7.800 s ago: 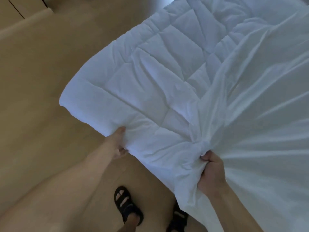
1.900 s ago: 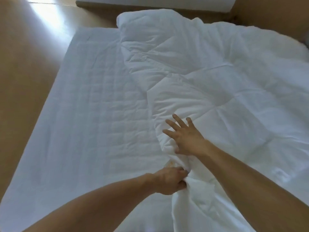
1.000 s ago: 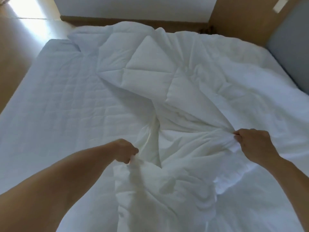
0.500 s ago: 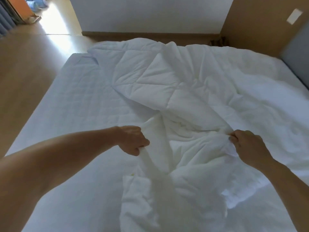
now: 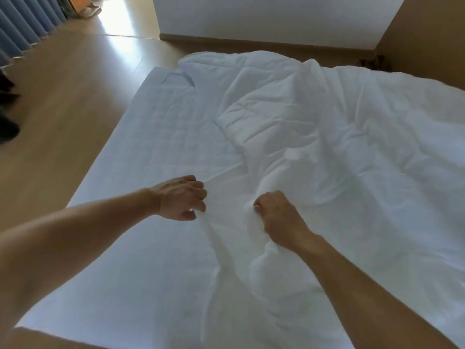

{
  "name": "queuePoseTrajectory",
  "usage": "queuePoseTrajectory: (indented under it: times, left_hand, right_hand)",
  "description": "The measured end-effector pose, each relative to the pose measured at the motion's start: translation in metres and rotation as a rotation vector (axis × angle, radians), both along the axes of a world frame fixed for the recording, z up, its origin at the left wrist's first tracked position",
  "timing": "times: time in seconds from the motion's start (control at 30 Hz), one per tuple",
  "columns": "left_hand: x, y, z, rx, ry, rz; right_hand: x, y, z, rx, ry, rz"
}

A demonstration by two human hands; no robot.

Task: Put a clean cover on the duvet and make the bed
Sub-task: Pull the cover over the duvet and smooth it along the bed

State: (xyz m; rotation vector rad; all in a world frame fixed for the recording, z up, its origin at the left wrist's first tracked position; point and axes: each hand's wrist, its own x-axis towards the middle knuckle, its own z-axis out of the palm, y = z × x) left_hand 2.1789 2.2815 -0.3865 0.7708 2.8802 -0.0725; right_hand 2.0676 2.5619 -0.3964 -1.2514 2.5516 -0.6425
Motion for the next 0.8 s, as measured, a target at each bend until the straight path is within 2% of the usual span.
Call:
queuePoseTrajectory:
  times: [0.1, 0.23, 0.3, 0.37, 0.47, 0.53, 0.57, 0.67, 0.73, 0.8]
  left_hand:
    - [0.024, -0.026, -0.013, 0.039, 0.028, -0.037]
    - [0.055, -0.067, -0.04, 0.044, -0.038, 0.014]
    - [0.06, -0.074, -0.053, 0.041, -0.067, 0.042]
    - [0.058, -0.073, -0.064, 0.044, -0.085, 0.064]
    - [0.049, -0.06, -0.071, 0.11, -0.062, 0.02]
    - [0.043, -0.049, -0.072, 0.161, -0.046, -0.028]
    - [0.04, -0.046, -0.073, 0.172, -0.031, -0.033]
    - [0.036, -0.044, -0.075, 0.11, -0.001, 0.078]
    - [0.035, -0.044, -0.076, 0.037, -0.059, 0.205]
    - [0.028, -0.033, -0.071, 0.033, -0.124, 0.32]
  right_hand:
    - [0.051, -0.052, -0.045, -0.05, -0.043, 0.056]
    - [0.073, -0.08, -0.056, -0.019, -0.248, -0.024]
    - [0.072, -0.069, -0.051, 0.012, -0.172, -0.083]
    - [0.072, -0.043, -0.05, 0.188, -0.143, -0.222]
    - [0.079, 0.001, -0.059, 0.516, -0.344, -0.589]
    - [0.084, 0.01, -0.065, 0.469, -0.431, -0.748]
    - [0.087, 0.007, -0.065, 0.398, -0.465, -0.755]
    - [0.094, -0.01, -0.059, 0.262, -0.593, -0.543]
    - [0.089, -0.004, -0.05, 0.183, -0.673, -0.463]
    - [0.074, 0.031, -0.05, 0.133, -0.481, -0.603]
